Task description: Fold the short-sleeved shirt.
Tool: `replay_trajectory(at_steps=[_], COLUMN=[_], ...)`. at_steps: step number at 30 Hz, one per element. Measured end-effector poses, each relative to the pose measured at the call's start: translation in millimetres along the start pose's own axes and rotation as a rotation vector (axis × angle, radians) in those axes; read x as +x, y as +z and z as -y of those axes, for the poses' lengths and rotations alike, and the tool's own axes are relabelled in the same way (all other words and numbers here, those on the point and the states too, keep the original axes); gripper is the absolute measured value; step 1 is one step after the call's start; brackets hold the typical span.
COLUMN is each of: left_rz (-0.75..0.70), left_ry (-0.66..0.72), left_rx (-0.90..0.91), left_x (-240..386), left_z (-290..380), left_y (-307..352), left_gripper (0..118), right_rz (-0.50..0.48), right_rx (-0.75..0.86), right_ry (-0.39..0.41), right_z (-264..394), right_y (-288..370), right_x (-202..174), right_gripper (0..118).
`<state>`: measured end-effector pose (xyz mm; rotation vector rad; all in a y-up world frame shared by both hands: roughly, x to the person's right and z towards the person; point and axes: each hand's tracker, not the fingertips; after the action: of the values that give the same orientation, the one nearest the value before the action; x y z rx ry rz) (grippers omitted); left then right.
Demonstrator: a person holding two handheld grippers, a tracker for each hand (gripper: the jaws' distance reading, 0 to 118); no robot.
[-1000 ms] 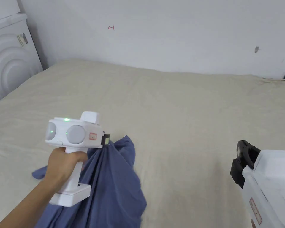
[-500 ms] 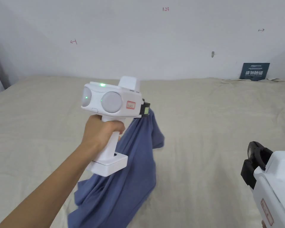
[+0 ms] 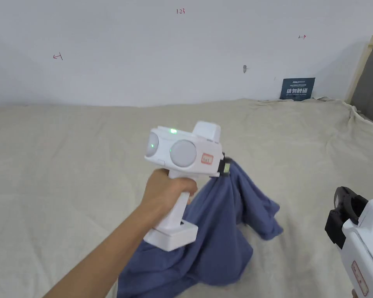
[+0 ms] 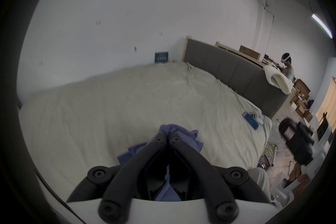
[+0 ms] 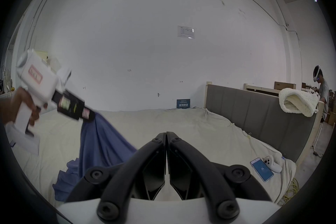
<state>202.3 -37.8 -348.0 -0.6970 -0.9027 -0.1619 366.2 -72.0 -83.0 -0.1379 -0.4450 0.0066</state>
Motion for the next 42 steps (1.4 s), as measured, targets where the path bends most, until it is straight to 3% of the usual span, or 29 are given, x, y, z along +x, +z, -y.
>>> replay_trajectory(at_steps=[16,25,28,30,32,33,42], left_rz=[-0.08,-0.077,-0.084,-0.092,-0.117,-0.126,-0.203], left_ry=[0.048,0.102,0.119,0.129,0.125,0.12,0.104], left_rx=[-0.436,-0.428,-0.383,-0.352,-0.302,-0.264,0.041], left_x=[-6.7,-11.6,-12.1,-13.0,-12.2,-12.4,-22.4], left_z=[149.3,151.8,144.9,140.0,134.2,130.5,92.4], left_y=[-108.7,-103.7,-90.7,-81.2,-68.4,-60.9,29.8], left_gripper=[0,2,28,73,103,108,108], right_rz=[-0.01,-0.02,-0.017,-0.019,-0.025,-0.028,-0.051], right_rx=[-0.052,-0.054,-0.05,-0.045,-0.04,-0.036,0.005], right_ry=[0.003,0.012,0.009,0.009,0.011,0.011,0.011], right_z=[18.4,18.4,16.3,14.2,11.5,10.3,-2.9], right_y=[-3.5,-1.7,-0.5,1.0,2.5,3.1,7.0], right_x=[1.6,-1.4,-3.4,-4.9,-7.0,-8.0,-19.7], right_gripper=[0,0,0,0,0,0,0])
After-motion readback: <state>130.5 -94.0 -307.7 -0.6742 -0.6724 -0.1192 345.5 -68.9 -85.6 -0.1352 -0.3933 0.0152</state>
